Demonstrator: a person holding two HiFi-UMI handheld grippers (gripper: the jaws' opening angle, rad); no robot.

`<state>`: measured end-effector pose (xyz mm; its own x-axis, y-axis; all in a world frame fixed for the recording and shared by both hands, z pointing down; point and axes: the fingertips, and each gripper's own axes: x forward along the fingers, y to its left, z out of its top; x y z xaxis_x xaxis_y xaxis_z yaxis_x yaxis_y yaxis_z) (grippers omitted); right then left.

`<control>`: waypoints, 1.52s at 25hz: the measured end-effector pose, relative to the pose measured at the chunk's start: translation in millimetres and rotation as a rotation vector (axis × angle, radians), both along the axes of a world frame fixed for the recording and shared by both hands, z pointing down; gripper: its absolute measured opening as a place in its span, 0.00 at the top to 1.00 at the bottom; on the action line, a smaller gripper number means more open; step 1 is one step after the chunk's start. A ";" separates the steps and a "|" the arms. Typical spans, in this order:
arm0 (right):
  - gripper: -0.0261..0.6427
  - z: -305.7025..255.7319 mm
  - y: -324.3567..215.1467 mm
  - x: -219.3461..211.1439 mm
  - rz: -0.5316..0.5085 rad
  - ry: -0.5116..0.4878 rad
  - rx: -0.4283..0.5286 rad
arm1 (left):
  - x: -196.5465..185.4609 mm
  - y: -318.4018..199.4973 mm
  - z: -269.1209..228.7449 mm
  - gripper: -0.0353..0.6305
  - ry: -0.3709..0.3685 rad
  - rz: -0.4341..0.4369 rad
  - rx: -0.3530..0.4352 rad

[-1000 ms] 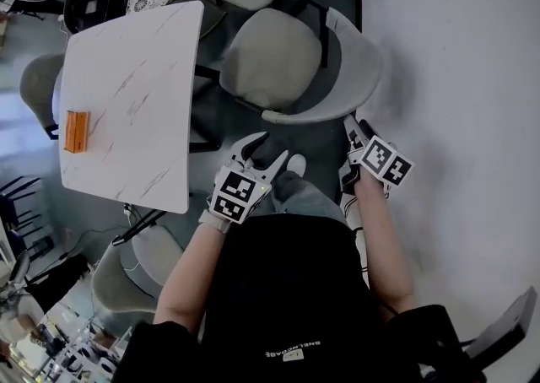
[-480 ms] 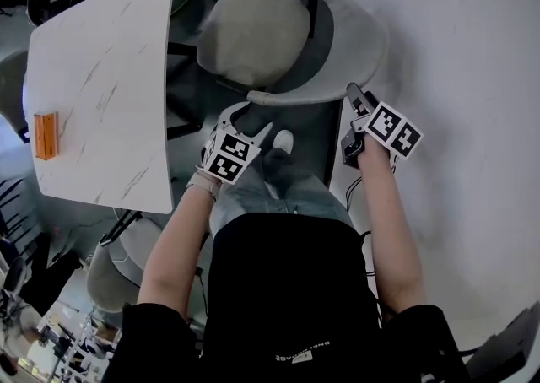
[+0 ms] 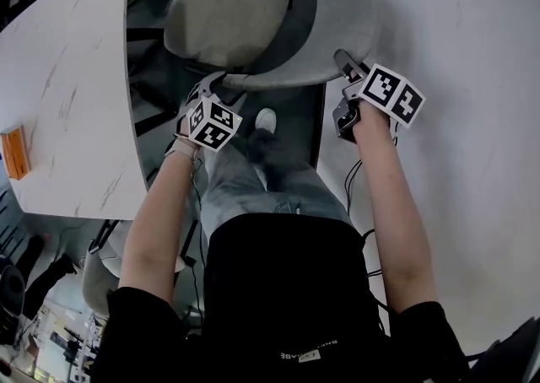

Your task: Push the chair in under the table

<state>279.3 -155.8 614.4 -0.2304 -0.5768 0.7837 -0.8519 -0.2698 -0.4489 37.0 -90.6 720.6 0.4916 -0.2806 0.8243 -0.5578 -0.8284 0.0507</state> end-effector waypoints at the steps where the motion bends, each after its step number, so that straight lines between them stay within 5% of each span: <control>1: 0.61 2.6 -0.1 -0.1 0.006 -0.005 -0.007 | -1.7 -1.4 5.9 0.58 -0.014 0.007 -0.004; 5: 0.61 12.4 1.5 -0.8 0.042 -0.052 -0.040 | -4.0 -4.6 15.0 0.55 -0.002 0.037 -0.016; 10: 0.61 21.7 -2.3 -10.1 0.007 -0.058 -0.071 | -0.6 -5.1 17.2 0.55 -0.005 0.188 -0.009; 15: 0.61 34.0 5.6 -21.2 0.005 -0.081 -0.120 | 3.8 -4.7 19.5 0.55 0.028 0.289 -0.116; 20: 0.61 41.1 8.8 -24.7 0.070 -0.211 -0.150 | -5.3 15.2 30.3 0.55 -0.082 0.550 -0.127; 27: 0.61 47.8 5.1 -25.1 0.043 -0.155 -0.150 | -6.5 6.2 36.0 0.62 -0.132 0.516 -0.065; 38: 0.61 48.8 3.8 -23.0 0.055 -0.117 -0.126 | -5.6 3.2 39.7 0.62 -0.176 0.448 -0.106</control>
